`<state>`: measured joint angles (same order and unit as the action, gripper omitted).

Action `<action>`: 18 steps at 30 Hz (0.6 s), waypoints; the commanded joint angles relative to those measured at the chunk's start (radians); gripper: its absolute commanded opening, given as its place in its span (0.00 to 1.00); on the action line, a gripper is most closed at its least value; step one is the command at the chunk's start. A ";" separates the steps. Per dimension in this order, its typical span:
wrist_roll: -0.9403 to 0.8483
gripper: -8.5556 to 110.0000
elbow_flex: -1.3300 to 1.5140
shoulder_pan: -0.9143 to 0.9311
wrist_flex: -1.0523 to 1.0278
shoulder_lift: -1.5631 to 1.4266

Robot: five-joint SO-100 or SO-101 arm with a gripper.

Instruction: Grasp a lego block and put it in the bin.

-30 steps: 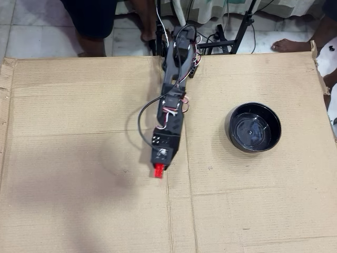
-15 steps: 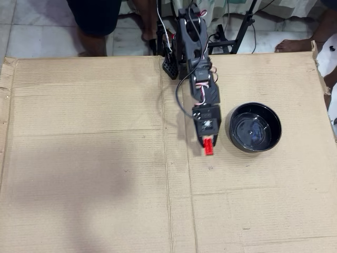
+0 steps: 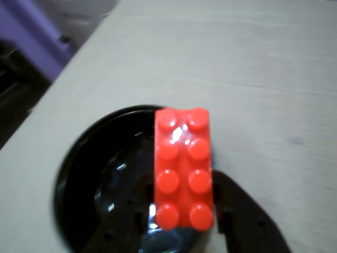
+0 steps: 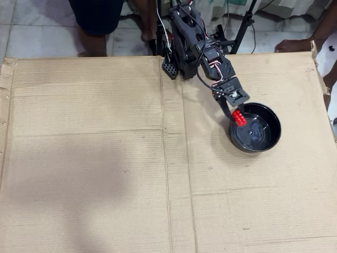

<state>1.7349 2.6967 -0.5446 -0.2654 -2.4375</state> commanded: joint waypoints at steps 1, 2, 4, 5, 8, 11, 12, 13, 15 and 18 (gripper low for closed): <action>0.008 0.07 0.006 -0.046 0.011 -0.055; 0.008 0.07 0.006 -0.067 0.011 -0.057; 0.017 0.07 0.002 -0.109 0.014 -0.055; 0.031 0.07 -0.006 -0.133 0.014 -0.055; 0.060 0.07 -0.017 -0.190 0.017 -0.055; 0.063 0.07 -0.035 -0.218 0.017 -0.034; 0.063 0.07 -0.043 -0.221 0.017 -0.023; 0.063 0.07 -0.049 -0.221 0.017 -0.011; 0.064 0.07 -0.064 -0.222 0.017 0.014; 0.064 0.07 -0.100 -0.216 0.017 0.049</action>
<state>1.7917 2.6599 -0.7578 -0.2654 -2.3961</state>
